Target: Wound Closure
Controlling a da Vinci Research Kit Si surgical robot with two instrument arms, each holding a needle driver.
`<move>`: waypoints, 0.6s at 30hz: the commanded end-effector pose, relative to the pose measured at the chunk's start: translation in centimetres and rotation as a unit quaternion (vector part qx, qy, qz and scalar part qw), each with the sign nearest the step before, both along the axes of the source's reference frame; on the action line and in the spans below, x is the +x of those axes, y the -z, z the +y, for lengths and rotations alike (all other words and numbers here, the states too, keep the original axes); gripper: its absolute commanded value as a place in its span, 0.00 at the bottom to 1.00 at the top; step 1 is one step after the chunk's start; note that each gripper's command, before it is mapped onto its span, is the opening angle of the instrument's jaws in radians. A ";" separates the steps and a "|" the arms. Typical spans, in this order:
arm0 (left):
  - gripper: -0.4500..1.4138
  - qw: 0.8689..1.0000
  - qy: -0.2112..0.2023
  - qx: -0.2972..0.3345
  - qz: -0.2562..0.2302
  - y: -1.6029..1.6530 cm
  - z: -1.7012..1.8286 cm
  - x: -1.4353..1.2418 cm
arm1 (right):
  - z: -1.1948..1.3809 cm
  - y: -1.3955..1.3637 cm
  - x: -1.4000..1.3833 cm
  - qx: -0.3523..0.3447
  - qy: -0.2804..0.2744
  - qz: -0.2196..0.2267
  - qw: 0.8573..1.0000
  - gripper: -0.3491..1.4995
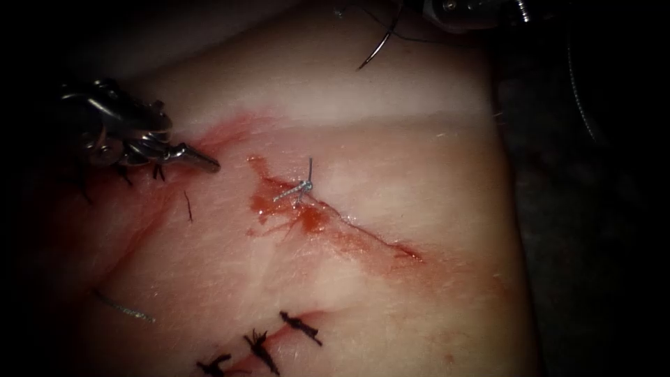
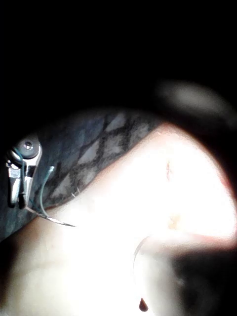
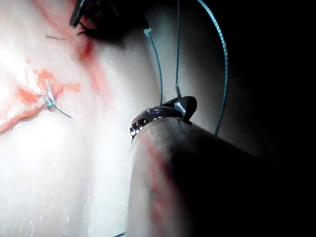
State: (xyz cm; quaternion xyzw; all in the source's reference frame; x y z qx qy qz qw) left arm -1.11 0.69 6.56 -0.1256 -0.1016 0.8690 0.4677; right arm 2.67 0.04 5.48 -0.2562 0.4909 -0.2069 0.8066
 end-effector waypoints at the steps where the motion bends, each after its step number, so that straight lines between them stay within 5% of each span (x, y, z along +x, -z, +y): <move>1: 0.83 1.000 -0.001 -0.004 0.015 -0.05 0.00 -0.04 | 0.06 0.09 0.11 -0.038 0.018 -0.004 0.999 0.00; 6: 0.83 1.000 -0.002 -0.006 0.024 -0.05 0.01 -0.04 | 0.09 0.32 0.13 -0.159 0.063 -0.052 0.984 0.00; 13: 0.83 1.000 -0.001 -0.006 0.024 -0.04 0.01 -0.05 | 0.06 0.45 0.19 -0.240 0.135 -0.166 0.947 0.00; 16: 0.83 1.000 -0.001 -0.006 0.024 -0.04 0.01 -0.04 | 0.03 0.40 0.22 -0.220 0.173 -0.206 0.938 0.00; 18: 0.83 1.000 -0.002 -0.006 0.024 -0.04 0.01 -0.04 | -0.07 0.27 0.29 -0.153 0.173 -0.191 0.954 0.00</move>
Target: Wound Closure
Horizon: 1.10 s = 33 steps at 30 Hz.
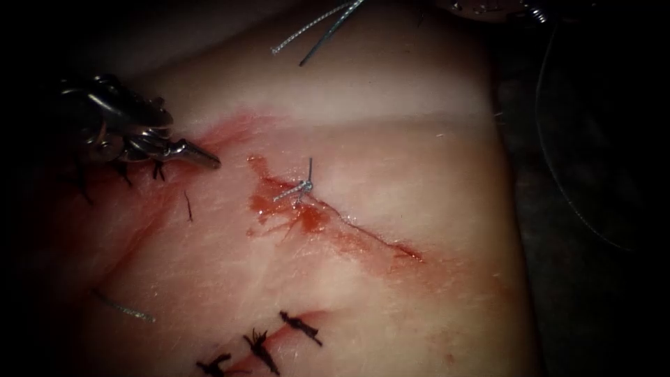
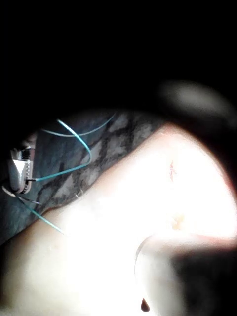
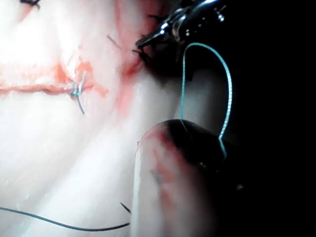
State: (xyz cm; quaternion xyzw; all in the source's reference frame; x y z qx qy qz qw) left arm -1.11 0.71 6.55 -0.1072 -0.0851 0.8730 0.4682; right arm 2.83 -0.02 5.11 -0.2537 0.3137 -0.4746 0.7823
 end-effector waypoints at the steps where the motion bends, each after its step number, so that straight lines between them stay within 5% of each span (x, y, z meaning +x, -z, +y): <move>1: 0.83 1.000 0.000 0.000 0.000 -0.06 -0.01 -0.05 | -0.08 -0.18 0.15 0.075 -0.024 0.027 0.997 0.00; 3: 0.83 1.000 -0.001 0.000 0.001 -0.06 -0.01 -0.04 | -0.27 -0.42 0.22 0.204 -0.064 0.110 0.971 0.00; 6: 0.83 1.000 -0.002 0.000 0.000 -0.05 0.00 -0.03 | -0.46 -0.70 0.27 0.281 -0.105 0.175 0.938 0.00; 12: 0.83 1.000 0.009 0.012 -0.005 -0.01 0.10 0.03 | -0.35 -0.63 0.26 0.305 -0.117 0.191 0.926 0.00; 14: 0.83 0.999 0.025 0.014 -0.015 0.03 0.15 0.03 | -0.31 -0.56 0.24 0.326 -0.145 0.216 0.909 0.00; 21: 0.81 0.983 0.108 0.016 -0.146 0.24 0.39 -0.14 | -0.33 -0.53 0.26 0.373 -0.169 0.247 0.878 0.00; 25: 0.81 0.971 0.128 0.026 -0.200 0.19 0.40 -0.27 | -0.34 -0.46 0.29 0.406 -0.181 0.280 0.851 0.00; 28: 0.80 0.957 0.155 0.043 -0.242 0.07 0.43 -0.41 | -0.35 -0.40 0.34 0.416 -0.181 0.285 0.845 0.00; 33: 0.78 0.953 0.101 0.064 -0.278 -0.26 0.25 -0.63 | -0.42 -0.35 0.44 0.434 -0.179 0.299 0.831 0.00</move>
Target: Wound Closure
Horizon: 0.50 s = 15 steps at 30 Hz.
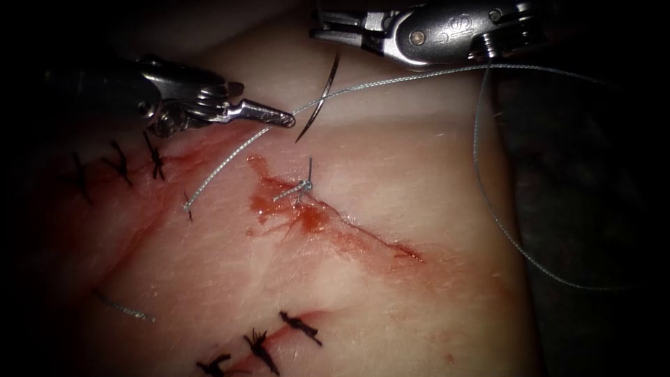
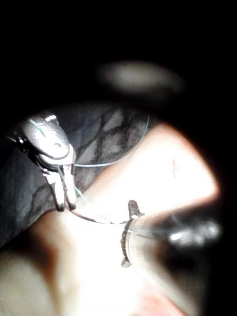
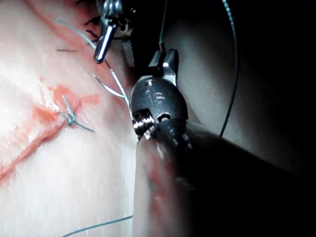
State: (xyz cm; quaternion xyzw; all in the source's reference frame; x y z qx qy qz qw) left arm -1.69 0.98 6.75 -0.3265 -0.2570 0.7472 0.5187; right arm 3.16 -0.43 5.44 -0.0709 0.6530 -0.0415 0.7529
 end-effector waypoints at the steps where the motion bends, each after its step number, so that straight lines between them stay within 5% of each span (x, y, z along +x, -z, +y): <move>1: 0.74 1.000 -0.016 -0.002 -0.003 -0.09 -0.06 -0.05 | -0.01 0.00 0.12 0.001 0.006 0.005 1.000 0.00; 3: 0.51 0.999 -0.036 0.006 -0.015 -0.13 -0.13 -0.03 | -0.01 0.01 0.11 0.001 0.014 0.010 1.000 0.00; 6: 0.02 0.998 -0.043 0.044 -0.028 -0.08 -0.14 0.03 | 0.00 0.01 0.10 0.001 0.022 0.014 1.000 0.00; 15: 0.00 0.995 -0.040 0.079 -0.034 0.19 0.01 0.13 | 0.03 -0.02 0.07 0.000 0.018 0.012 1.000 0.00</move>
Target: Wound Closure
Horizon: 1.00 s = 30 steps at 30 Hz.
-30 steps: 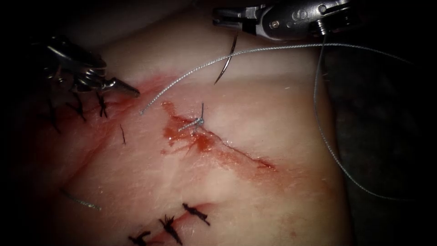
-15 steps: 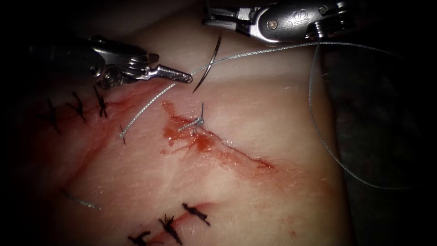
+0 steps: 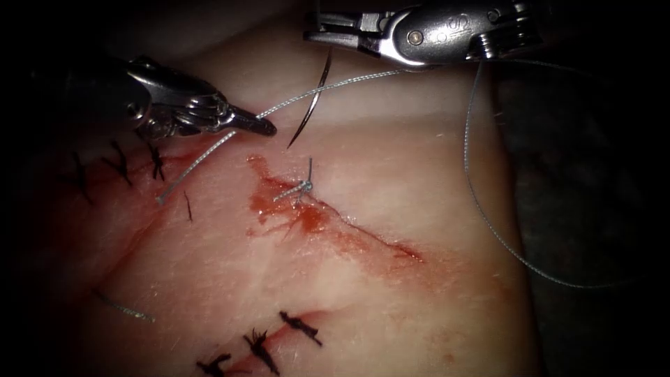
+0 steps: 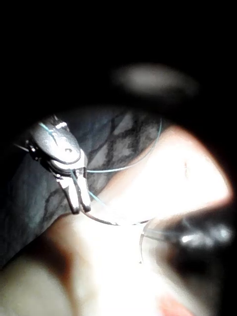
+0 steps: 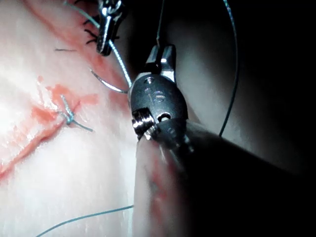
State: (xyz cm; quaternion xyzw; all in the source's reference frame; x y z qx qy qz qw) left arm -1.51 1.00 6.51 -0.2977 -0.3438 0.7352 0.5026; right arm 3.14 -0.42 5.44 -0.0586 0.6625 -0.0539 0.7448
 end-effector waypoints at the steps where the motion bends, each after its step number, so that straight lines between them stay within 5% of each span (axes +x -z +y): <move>1: 0.00 1.000 0.004 0.003 -0.004 -0.04 -0.02 -0.04 | 0.02 -0.03 0.08 -0.001 0.000 0.001 1.000 0.00; 7: 0.00 1.000 0.009 0.023 -0.006 -0.03 -0.13 -0.06 | 0.06 -0.05 0.01 0.001 -0.032 -0.017 0.999 0.00; 12: 0.00 0.995 -0.067 0.075 -0.008 -0.15 -0.56 -0.14 | 0.14 -0.09 -0.11 -0.007 -0.143 -0.061 0.988 0.00; 17: 0.00 0.985 -0.121 0.121 0.027 -0.38 -1.03 -0.19 | 0.17 -0.08 -0.15 0.050 -0.238 -0.024 0.970 0.00; 22: 0.43 0.980 -0.119 0.140 0.073 -0.44 -1.12 -0.07 | 0.14 -0.03 -0.12 0.122 -0.236 0.007 0.964 0.00; 26: 0.89 0.986 -0.115 0.102 0.067 -0.36 -0.95 0.07 | 0.08 -0.02 -0.10 0.185 -0.171 0.043 0.967 0.00; 30: 0.95 0.995 -0.087 0.055 0.016 -0.10 -0.54 0.16 | 0.05 -0.03 -0.07 0.199 -0.139 0.056 0.969 0.00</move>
